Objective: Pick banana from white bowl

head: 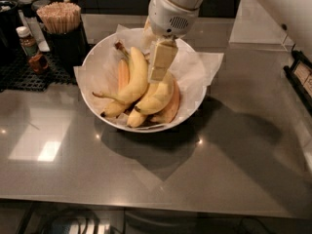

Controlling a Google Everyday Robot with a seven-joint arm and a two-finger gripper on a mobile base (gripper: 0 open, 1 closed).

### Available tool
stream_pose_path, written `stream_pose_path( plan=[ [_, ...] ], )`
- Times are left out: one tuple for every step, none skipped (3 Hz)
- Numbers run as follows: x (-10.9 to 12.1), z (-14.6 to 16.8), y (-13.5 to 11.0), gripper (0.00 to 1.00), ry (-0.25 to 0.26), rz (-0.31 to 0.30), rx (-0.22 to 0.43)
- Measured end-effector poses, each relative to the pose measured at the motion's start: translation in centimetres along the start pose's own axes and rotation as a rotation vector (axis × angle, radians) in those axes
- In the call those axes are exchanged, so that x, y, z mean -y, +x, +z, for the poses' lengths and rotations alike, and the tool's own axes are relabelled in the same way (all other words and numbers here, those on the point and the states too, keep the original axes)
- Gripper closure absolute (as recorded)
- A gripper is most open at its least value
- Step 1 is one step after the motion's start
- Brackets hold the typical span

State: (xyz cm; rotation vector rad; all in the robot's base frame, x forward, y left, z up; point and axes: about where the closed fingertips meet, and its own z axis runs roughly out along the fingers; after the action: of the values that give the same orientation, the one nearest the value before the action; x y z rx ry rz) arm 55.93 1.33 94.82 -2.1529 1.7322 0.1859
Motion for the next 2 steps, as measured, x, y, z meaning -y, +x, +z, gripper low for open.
stream_pose_path(
  plan=[
    [0.0,0.0,0.0,0.3,0.0,0.0,0.0],
    [-0.4,1.0,0.0,0.3,-0.092,-0.056,0.019]
  ],
)
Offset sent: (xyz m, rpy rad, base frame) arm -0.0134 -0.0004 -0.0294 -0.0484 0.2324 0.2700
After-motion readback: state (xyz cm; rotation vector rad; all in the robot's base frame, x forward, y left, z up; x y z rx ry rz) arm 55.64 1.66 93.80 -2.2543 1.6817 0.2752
